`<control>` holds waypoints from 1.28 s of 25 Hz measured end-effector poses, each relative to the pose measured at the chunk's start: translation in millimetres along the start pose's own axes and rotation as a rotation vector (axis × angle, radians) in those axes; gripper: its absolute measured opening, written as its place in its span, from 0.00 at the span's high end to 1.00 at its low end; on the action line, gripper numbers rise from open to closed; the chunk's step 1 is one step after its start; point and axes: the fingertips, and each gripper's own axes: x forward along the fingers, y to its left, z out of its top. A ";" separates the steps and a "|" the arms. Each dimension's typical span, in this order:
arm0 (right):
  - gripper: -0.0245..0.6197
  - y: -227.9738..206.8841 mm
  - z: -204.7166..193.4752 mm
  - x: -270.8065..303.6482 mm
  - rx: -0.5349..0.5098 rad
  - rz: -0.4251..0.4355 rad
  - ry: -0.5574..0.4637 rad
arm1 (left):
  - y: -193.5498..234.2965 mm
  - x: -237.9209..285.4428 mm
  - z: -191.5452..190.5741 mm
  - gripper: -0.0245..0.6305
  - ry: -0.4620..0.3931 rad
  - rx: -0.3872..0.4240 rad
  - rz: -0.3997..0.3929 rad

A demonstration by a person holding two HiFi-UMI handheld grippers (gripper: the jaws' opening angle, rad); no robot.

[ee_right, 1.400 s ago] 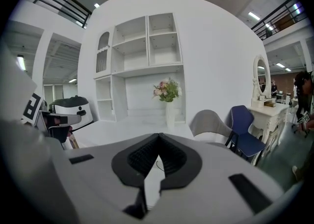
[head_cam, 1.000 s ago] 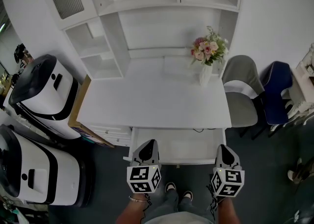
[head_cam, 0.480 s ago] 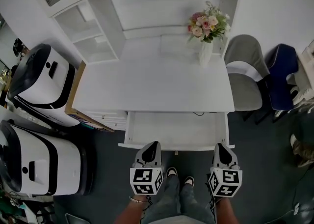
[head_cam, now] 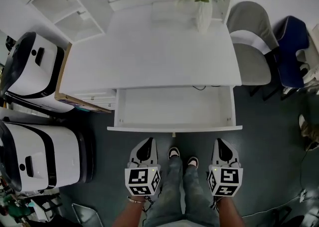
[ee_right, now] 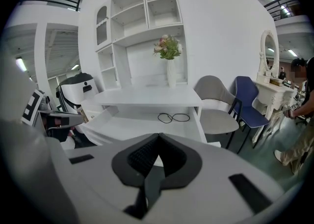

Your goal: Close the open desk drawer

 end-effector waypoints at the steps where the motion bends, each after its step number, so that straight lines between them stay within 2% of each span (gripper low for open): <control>1: 0.95 -0.5 -4.6 1.4 0.003 0.002 0.006 | 1.8 0.2 -3.2 0.93 0.005 -0.002 0.008; 6: 0.95 -3.6 -20.7 7.9 -0.007 0.002 0.022 | 3.4 -0.3 -11.4 0.93 0.012 -0.009 0.026; 14: 0.95 -2.0 -32.4 21.1 -0.020 0.005 0.042 | -7.5 3.0 -12.4 0.93 0.013 0.032 0.009; 32: 0.95 -2.7 -46.2 57.8 -0.032 -0.003 0.080 | 21.7 -2.7 -28.2 0.93 0.041 -0.013 0.083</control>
